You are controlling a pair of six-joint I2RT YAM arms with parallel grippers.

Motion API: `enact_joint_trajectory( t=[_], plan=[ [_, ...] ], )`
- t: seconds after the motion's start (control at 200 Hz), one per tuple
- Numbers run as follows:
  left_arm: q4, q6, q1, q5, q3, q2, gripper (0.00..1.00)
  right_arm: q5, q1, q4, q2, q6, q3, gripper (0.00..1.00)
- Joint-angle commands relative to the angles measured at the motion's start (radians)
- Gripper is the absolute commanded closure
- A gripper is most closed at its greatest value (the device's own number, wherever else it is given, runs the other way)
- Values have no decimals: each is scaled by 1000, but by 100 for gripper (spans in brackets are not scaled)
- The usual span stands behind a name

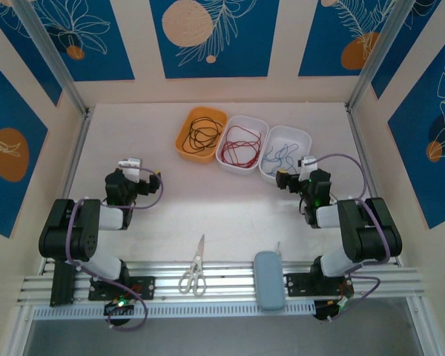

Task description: Untangle the cables

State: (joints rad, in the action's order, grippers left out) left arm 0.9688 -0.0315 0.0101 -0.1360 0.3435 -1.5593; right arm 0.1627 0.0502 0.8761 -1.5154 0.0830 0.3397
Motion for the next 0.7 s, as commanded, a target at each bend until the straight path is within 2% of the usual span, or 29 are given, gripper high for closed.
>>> enact_joint_trajectory(
  t=[0.0, 0.23, 0.4, 0.525, 0.595, 0.695],
  plan=[
    [8, 13, -12, 10, 14, -7, 0, 22, -26, -44, -6, 30, 62, 1],
    [7, 13, -12, 11, 14, -7, 0, -1, -42, -46, -8, 40, 63, 1],
    [7, 13, -11, 10, 14, -7, 0, -179, -75, -78, -8, 13, 82, 1],
    [7, 13, -12, 10, 14, -7, 0, -253, -87, -49, -8, -2, 66, 1],
    [6, 12, -11, 10, 15, -7, 0, -251, -87, -51, -8, -2, 68, 1],
    [5, 12, -11, 10, 15, -7, 0, -114, -65, -75, -7, 21, 78, 1]
  ],
)
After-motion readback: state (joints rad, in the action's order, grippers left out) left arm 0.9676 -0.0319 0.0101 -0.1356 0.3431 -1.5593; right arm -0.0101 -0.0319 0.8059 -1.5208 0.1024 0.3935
